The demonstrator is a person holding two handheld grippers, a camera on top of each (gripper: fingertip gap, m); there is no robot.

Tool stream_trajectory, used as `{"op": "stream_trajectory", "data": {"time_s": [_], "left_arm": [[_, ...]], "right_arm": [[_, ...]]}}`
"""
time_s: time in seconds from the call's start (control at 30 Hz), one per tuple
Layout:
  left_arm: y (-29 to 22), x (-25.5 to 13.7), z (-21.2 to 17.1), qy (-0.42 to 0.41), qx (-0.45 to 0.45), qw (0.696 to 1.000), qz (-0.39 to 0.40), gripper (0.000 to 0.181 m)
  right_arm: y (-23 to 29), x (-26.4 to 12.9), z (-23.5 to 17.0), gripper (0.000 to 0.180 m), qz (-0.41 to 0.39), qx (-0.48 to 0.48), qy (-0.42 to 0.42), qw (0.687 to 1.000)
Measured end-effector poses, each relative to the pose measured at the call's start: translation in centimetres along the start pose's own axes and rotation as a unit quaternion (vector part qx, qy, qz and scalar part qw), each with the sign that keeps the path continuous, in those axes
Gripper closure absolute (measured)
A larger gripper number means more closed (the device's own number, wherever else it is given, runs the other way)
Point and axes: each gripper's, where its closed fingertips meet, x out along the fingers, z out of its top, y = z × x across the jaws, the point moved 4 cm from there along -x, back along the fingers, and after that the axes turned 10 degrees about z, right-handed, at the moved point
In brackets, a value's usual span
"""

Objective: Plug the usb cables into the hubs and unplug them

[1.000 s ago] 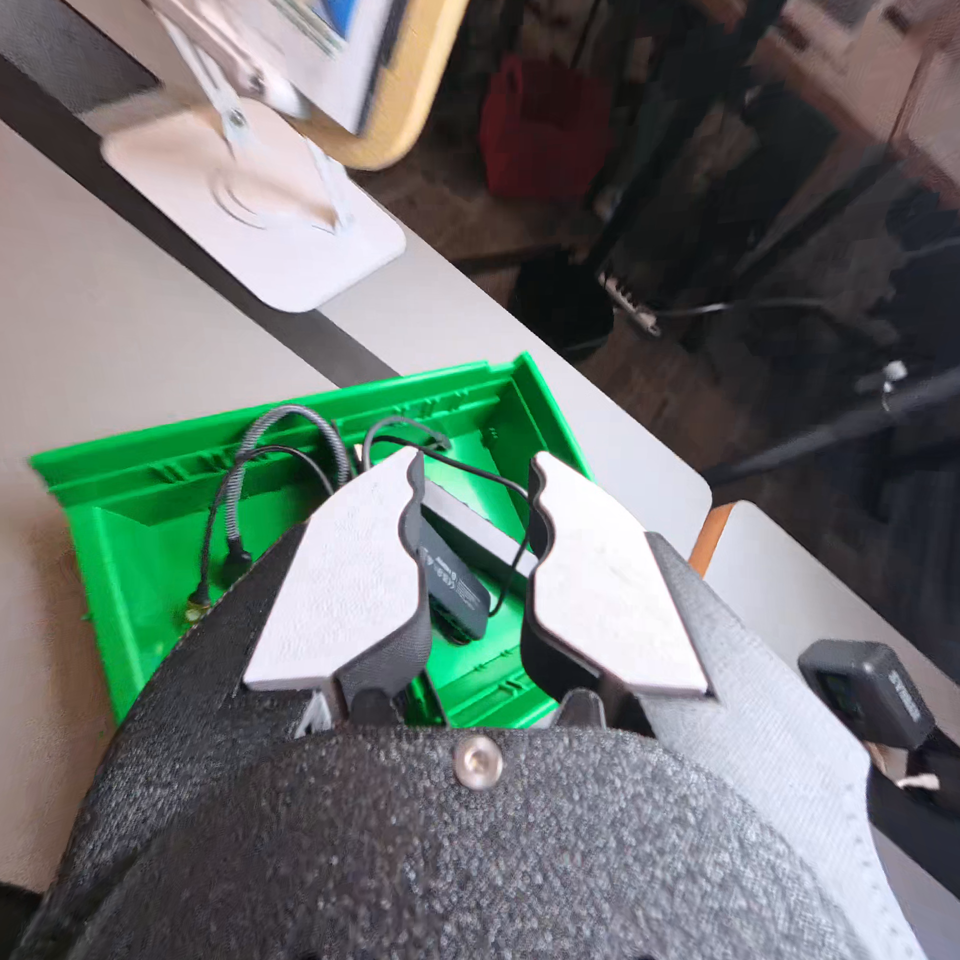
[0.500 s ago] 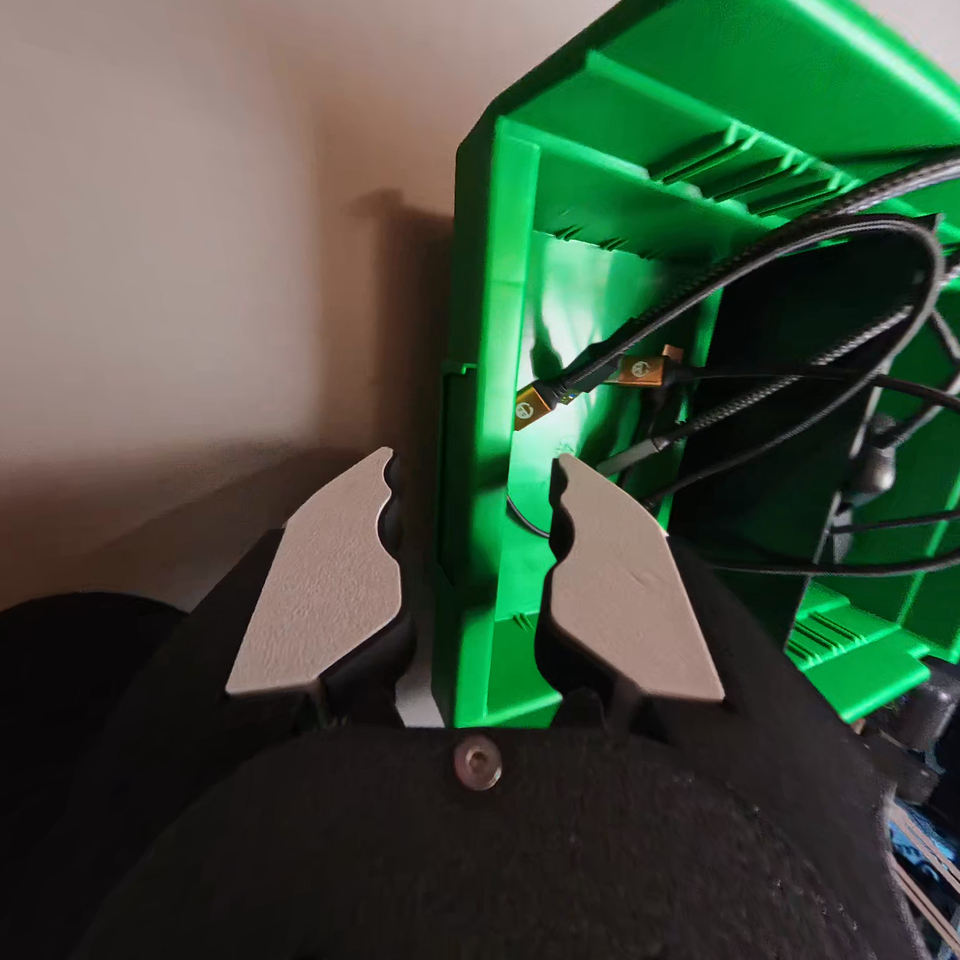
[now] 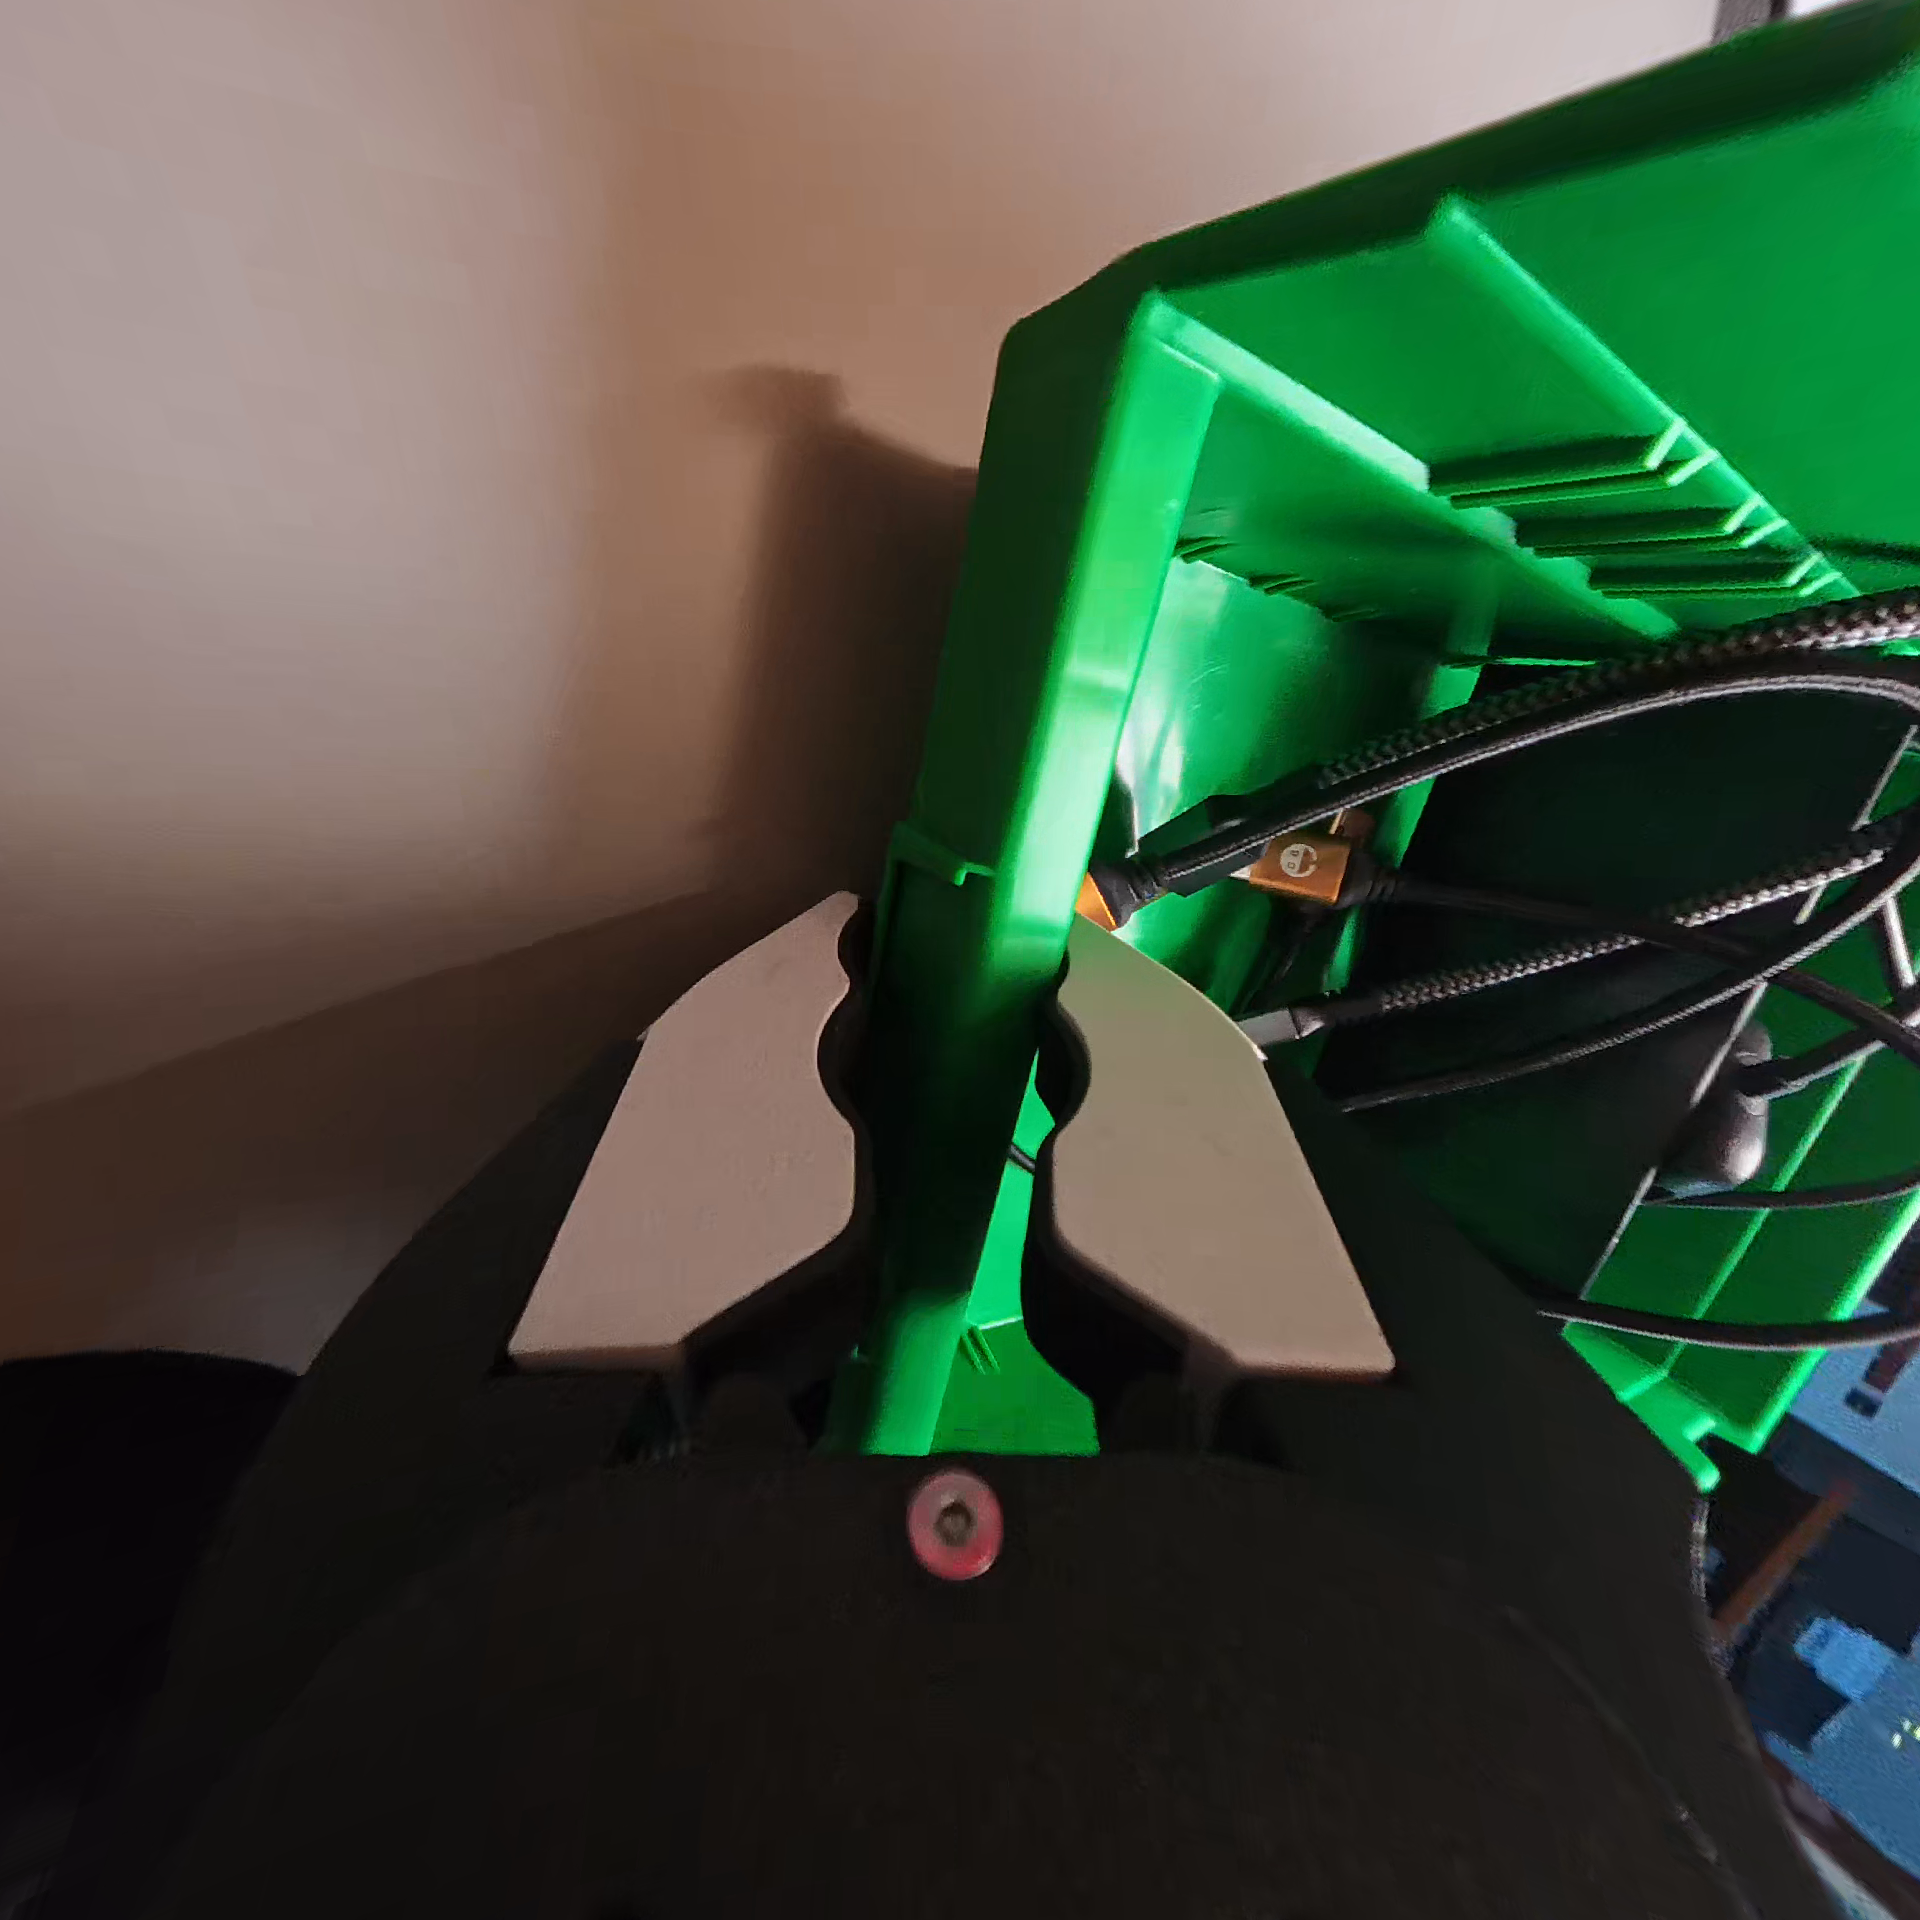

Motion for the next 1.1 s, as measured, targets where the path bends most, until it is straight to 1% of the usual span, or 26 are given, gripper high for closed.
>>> {"op": "stream_trajectory", "data": {"time_s": [0.03,0.27,0.4,0.47,0.53,0.63,0.67,0.73,0.8,0.83,0.87,0.9,0.97,1.03,1.1], "left_arm": [[-0.6,-0.1,0.5,-0.008,0.013,1.0,-0.005,0.154],[-5.3,-0.3,5.6,-0.06,0.102,0.992,-0.042,0.154],[-7.1,-0.1,8.1,-0.085,0.145,0.984,-0.054,0.153],[-7.6,-0.1,8.8,-0.097,0.159,0.981,-0.06,0.153],[-7.8,-0.3,9.1,-0.109,0.154,0.98,-0.056,0.15],[-8.2,-2.0,9.6,-0.165,0.095,0.98,-0.063,0.142],[-8.2,-2.9,9.7,-0.189,0.07,0.978,-0.06,0.133],[-8.6,-5.3,9.9,-0.236,0.018,0.969,-0.065,0.134],[-9.4,-7.8,10.0,-0.279,-0.044,0.956,-0.081,0.135],[-10.0,-9.0,10.0,-0.295,-0.076,0.948,-0.092,0.134],[-10.6,-10.0,10.1,-0.309,-0.11,0.939,-0.102,0.134],[-11.3,-11.0,10.2,-0.323,-0.143,0.928,-0.117,0.132],[-13.0,-12.0,10.6,-0.334,-0.211,0.908,-0.139,0.132],[-14.6,-11.6,11.1,-0.315,-0.268,0.898,-0.148,0.127],[-16.0,-10.6,12.2,-0.314,-0.314,0.881,-0.162,0.123]], "right_arm": [[0.7,-0.2,0.5,0.151,0.001,-0.011,-0.003,1.0],[6.6,-1.6,4.4,0.151,0.014,-0.083,-0.032,0.996],[10.1,-2.5,6.2,0.151,0.021,-0.118,-0.053,0.991],[11.6,-2.9,7.2,0.151,0.023,-0.123,-0.083,0.989],[12.7,-3.7,8.2,0.149,0.018,-0.109,-0.127,0.986],[13.4,-7.0,9.1,0.146,0.018,-0.035,-0.252,0.967],[13.3,-8.4,9.0,0.145,0.015,0.001,-0.299,0.954],[12.5,-11.4,7.7,0.146,-0.016,0.087,-0.389,0.917],[11.4,-13.8,4.9,0.146,-0.076,0.182,-0.455,0.868],[11.0,-14.7,3.1,0.146,-0.112,0.229,-0.475,0.842],[10.7,-15.2,1.2,0.146,-0.148,0.272,-0.483,0.819],[10.5,-15.2,-0.6,0.145,-0.18,0.306,-0.479,0.803],[10.5,-13.9,-3.3,0.14,-0.209,0.367,-0.449,0.787],[10.7,-11.8,-4.3,0.132,-0.188,0.414,-0.43,0.78],[10.8,-9.9,-4.2,0.125,-0.155,0.446,-0.411,0.78]]}}
